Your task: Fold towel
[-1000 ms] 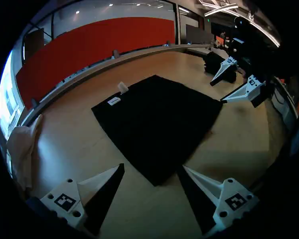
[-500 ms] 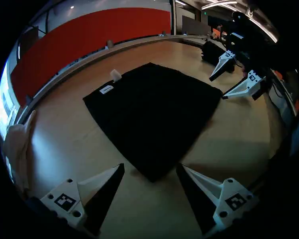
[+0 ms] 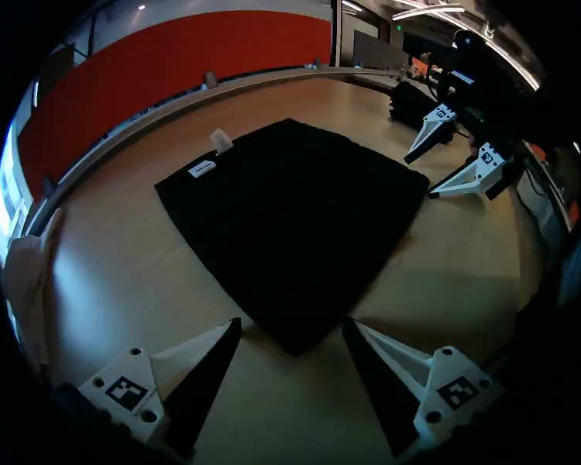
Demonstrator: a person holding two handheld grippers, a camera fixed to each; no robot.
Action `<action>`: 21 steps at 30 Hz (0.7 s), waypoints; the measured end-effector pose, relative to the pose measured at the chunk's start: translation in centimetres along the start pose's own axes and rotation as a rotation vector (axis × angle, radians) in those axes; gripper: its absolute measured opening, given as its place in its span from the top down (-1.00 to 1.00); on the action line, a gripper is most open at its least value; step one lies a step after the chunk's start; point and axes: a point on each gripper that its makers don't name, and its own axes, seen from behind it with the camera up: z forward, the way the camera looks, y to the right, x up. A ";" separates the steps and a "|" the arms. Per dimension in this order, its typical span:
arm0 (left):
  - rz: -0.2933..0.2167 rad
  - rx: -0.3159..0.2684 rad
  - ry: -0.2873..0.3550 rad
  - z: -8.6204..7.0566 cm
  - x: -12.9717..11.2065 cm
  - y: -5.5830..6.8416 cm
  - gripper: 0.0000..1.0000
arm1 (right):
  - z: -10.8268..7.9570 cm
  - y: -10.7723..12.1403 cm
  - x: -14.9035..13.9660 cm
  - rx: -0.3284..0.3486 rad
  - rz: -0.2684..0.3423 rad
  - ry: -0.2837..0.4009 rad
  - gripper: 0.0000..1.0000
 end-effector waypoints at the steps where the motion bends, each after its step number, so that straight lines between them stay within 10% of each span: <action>1: 0.000 -0.001 0.000 0.0 0.0 0.0 -0.93 | 0.0 0.0 0.0 0.003 0.001 0.000 -0.91; 21: 0.006 -0.010 -0.017 -0.2 -0.1 0.8 -0.50 | 0.3 -1.0 -0.1 0.044 0.022 -0.007 -0.34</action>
